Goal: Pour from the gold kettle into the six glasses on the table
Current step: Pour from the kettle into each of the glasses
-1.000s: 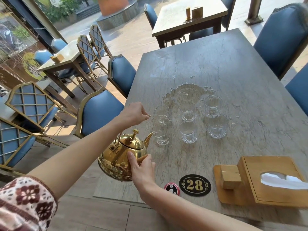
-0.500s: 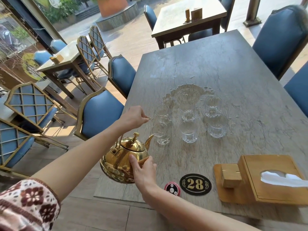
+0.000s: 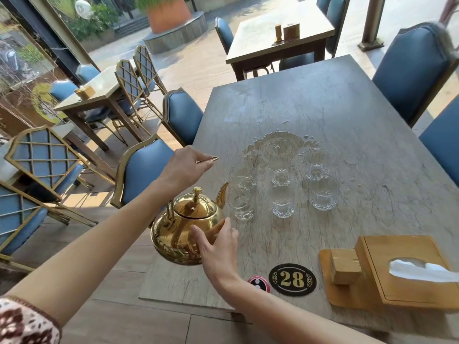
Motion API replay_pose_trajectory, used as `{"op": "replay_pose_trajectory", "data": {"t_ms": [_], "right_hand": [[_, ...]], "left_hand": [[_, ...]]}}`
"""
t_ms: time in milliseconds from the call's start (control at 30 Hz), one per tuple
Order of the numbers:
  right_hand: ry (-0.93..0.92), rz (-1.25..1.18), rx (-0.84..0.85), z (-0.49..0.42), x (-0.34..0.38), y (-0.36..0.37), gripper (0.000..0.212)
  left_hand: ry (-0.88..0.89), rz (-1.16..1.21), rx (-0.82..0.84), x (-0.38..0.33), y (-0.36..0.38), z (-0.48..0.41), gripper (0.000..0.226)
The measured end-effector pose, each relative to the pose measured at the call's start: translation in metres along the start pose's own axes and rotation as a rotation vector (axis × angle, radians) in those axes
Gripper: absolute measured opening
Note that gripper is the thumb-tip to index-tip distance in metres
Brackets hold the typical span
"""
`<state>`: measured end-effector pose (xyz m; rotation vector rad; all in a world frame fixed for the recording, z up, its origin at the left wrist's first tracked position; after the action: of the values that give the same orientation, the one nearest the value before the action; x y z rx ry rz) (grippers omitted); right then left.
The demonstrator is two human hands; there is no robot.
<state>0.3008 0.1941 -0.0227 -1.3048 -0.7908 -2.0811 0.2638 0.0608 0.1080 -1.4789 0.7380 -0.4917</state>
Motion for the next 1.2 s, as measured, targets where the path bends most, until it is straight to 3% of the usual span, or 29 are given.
{"op": "replay_pose_trajectory", "data": {"t_ms": [200,333,500,700,1200], "right_hand": [[-0.122,0.035,-0.052,-0.016,0.030,-0.001,0.080],[-0.133,0.037,-0.054,-0.030,0.043,0.002,0.086],[-0.043,-0.033,-0.043,-0.047,0.047,0.005,0.085],[0.104,-0.064,-0.021,-0.062,0.047,0.004,0.064],[0.237,-0.106,0.006,-0.088,0.055,0.006,0.068]], "left_hand": [[0.024,0.026,-0.115,-0.001,-0.030,-0.018,0.029],[0.034,0.029,-0.102,-0.004,-0.037,-0.037,0.029],[0.024,0.005,-0.012,-0.010,-0.028,-0.063,0.029],[-0.057,-0.080,0.107,-0.012,-0.009,-0.084,0.031],[-0.086,-0.150,0.255,-0.011,0.010,-0.119,0.031]]}}
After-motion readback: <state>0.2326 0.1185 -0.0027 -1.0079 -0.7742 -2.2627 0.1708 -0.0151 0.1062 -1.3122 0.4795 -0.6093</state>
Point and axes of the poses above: each hand's wrist, its own z-axis away from the middle knuckle, its own y-axis out of the palm, x = y × z, the point moved 4 cm from there along -z, towards the middle knuckle, and after that the axes turned 11 degrees about -z, right-handed, at the moved point
